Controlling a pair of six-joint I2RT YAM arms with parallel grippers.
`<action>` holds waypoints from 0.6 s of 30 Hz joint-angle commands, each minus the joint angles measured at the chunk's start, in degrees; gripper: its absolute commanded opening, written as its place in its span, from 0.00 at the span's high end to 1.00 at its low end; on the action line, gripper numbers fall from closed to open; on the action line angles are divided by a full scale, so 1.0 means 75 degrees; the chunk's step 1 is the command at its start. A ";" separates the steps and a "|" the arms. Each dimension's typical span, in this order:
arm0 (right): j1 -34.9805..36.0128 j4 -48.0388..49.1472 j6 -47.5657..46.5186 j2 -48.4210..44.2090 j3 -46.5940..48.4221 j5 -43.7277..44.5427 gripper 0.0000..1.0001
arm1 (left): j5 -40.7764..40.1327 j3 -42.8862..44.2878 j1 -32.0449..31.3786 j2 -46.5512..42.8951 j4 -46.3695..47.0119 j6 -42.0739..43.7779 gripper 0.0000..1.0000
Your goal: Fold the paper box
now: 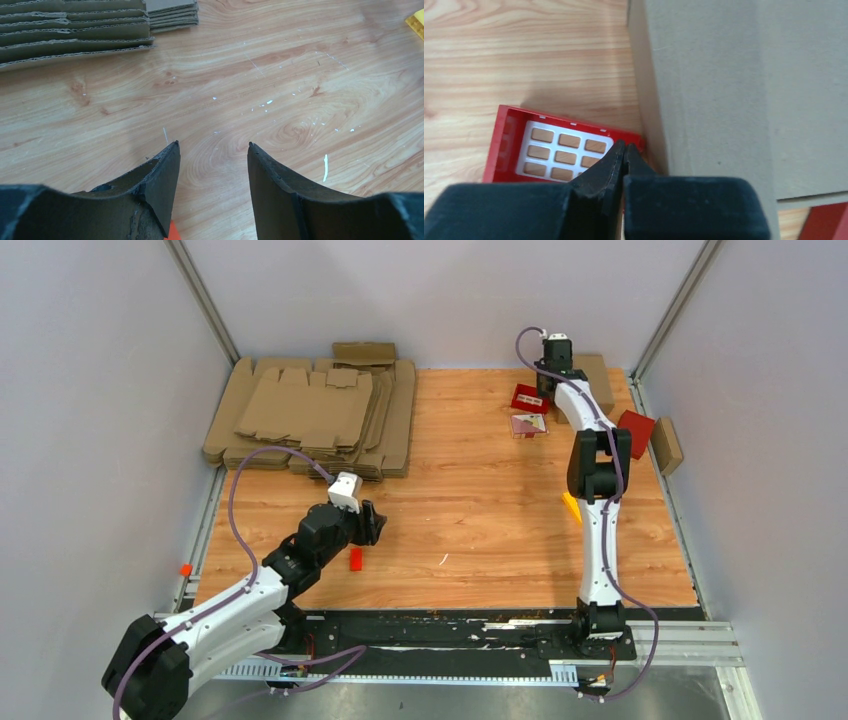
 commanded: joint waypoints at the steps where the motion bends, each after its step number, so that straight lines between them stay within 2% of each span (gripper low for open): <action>1: -0.0213 0.0222 0.0177 -0.0004 0.0413 0.0715 1.00 | -0.0122 0.0072 0.0011 -0.0048 0.0281 0.0109 0.40; 6: -0.0326 0.0119 0.0007 -0.0054 0.0439 0.0969 1.00 | -0.0066 0.0115 0.0012 0.0075 0.0281 0.0100 0.40; 9: -0.0320 -0.0004 -0.0070 -0.0275 0.0379 0.0313 0.98 | -0.0014 0.0144 0.0011 0.0125 0.0280 0.0101 0.40; 15: -0.0199 -0.0058 0.0076 -0.1493 -0.0250 -0.1394 0.68 | 0.0005 0.0202 0.0012 0.0115 0.0177 0.0153 0.40; 18: -0.0112 0.0242 0.0166 -0.2526 -0.1251 -0.2145 0.56 | -0.0009 0.0189 0.0015 -0.0009 0.0138 0.0148 0.36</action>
